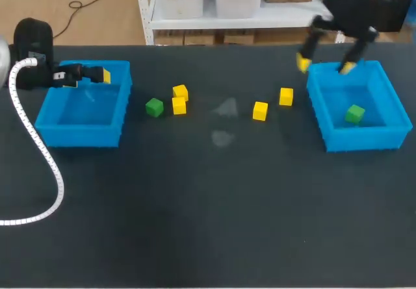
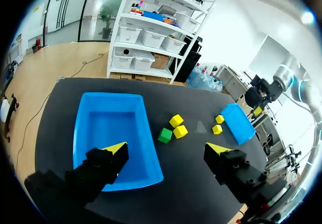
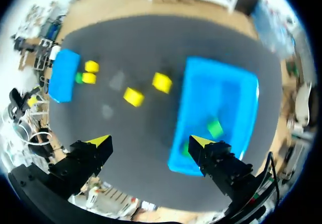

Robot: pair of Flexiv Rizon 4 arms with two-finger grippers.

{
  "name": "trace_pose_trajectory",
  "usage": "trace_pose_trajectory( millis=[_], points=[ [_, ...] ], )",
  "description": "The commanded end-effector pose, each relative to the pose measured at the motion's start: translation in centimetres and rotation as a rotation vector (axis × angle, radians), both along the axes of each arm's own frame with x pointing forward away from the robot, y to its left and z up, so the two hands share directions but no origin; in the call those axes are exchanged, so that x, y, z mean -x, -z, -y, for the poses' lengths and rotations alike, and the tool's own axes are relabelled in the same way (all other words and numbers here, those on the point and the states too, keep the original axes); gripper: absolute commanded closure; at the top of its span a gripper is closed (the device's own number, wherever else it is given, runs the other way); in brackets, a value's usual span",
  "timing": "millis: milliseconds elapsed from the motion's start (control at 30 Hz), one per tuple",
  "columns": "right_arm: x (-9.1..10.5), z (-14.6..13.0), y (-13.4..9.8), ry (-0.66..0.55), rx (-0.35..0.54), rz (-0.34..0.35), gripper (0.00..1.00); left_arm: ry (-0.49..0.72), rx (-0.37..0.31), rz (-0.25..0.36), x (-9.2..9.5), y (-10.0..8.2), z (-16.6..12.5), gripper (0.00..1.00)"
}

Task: Put the green cubes in the right bin and the yellow cubes in the left bin.

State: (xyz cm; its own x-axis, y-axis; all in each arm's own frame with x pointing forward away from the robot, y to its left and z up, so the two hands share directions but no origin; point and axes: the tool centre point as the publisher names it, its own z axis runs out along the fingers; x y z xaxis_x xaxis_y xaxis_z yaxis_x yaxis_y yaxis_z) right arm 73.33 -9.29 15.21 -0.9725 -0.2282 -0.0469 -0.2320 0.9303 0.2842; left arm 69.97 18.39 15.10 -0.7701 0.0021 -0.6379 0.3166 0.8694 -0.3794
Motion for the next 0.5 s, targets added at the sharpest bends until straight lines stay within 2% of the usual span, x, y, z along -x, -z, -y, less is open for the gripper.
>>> trace_pose_trajectory(
  millis=[33,267,500],
  points=[
    [-1.5,-5.2,-0.8,0.075,-0.069,0.529,0.00,0.002,0.005,0.005,0.0,0.1,-0.1,0.00],
    [-5.9,-13.4,-2.0,-0.124,-0.076,0.528,0.00,0.002,0.005,0.005,0.0,0.1,-0.1,0.00],
    [-8.2,-20.5,-1.9,-0.282,-0.090,0.506,0.00,0.002,0.005,0.005,0.0,0.1,-0.1,0.00]
  ],
)
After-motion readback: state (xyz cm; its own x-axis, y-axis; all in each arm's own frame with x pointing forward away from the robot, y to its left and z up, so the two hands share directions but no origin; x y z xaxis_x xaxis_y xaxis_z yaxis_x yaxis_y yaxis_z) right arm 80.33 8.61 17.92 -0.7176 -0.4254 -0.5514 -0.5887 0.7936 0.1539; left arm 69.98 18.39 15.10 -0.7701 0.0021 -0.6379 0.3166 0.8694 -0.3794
